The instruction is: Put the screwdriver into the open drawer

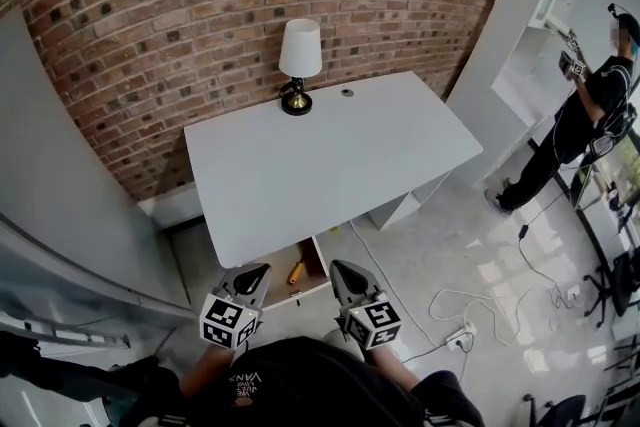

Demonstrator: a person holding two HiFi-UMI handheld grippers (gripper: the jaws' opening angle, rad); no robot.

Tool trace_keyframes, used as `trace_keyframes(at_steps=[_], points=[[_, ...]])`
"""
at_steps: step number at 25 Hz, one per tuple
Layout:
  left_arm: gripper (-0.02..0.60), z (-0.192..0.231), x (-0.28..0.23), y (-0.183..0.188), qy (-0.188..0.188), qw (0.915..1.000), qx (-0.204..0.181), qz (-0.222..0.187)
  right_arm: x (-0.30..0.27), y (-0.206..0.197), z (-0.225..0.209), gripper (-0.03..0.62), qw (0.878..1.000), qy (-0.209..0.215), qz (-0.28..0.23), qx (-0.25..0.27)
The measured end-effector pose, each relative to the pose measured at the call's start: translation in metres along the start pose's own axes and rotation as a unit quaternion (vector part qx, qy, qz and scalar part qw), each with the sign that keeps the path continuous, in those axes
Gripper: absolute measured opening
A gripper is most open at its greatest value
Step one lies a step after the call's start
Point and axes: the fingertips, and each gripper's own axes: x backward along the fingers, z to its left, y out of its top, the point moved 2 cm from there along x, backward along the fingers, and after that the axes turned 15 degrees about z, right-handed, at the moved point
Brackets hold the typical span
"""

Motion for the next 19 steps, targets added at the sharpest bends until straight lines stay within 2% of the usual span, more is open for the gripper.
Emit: trace_keyframes(at_steps=[5,19], points=[[0.006,0.0039,0.0021,-0.0017,0.001,0.9999,0.013,-0.008,-0.0027,-0.0008,0.0024,-0.005,1.0,-0.002,0.0,-0.002],[0.006,-0.0043,0.0013,-0.002,-0.005,0.9997,0.014,-0.02,0.0002,-0.0063,0.0011,-0.005,1.0,-0.009,0.0,-0.008]])
